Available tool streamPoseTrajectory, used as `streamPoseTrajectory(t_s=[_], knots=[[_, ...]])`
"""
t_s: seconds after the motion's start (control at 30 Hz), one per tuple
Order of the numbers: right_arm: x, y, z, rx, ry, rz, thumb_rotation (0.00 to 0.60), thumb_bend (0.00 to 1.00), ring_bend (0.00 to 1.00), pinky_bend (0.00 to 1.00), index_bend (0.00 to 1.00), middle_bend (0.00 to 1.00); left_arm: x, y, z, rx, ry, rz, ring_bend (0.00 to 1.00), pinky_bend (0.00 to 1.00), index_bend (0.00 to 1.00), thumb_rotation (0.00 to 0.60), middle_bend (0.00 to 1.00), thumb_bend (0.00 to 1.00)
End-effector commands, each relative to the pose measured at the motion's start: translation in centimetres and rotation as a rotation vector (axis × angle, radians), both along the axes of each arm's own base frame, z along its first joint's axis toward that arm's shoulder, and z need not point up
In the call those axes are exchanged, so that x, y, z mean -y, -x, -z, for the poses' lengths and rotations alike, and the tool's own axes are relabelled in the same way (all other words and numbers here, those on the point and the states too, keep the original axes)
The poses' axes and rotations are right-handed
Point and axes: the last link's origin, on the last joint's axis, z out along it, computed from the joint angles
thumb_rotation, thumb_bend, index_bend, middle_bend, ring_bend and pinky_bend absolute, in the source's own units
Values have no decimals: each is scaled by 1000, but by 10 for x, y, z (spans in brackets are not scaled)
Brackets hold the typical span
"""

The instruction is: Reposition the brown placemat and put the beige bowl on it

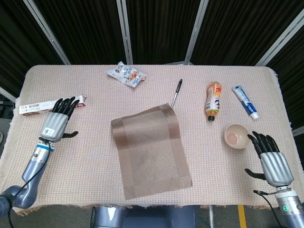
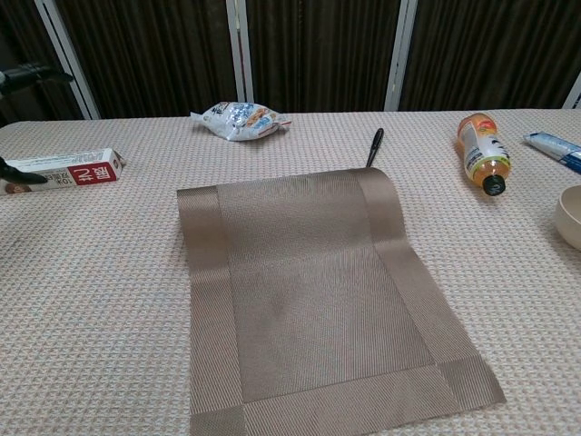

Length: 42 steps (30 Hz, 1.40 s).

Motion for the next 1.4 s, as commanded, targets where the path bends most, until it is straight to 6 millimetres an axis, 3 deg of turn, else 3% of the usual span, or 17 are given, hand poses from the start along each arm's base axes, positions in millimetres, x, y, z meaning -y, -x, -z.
streamPoseTrajectory(t_s=[0.03,0.33,0.57,0.97,1.4], knots=[[2,-12,17,-12,-119,-71,600,0,0,0,0,0,30,4,-34,-10,-90,-11,0,0,0,600,0,0],[11,-47,63,-91,-357,-315,600,13,0,0,85,0,84,5,-68,-42,-153,-79,0,0,0,600,0,0],[12,-62,101,-149,-452,-431,600,60,0,0,135,0,101,4,-77,-42,-191,-100,0,0,0,600,0,0],[14,-73,152,-231,-501,-542,600,81,0,0,174,0,102,8,-75,-51,-169,-122,0,0,0,600,0,0],[9,-72,171,-252,-511,-567,600,80,0,0,175,0,101,8,-74,-51,-160,-128,0,0,0,600,0,0]])
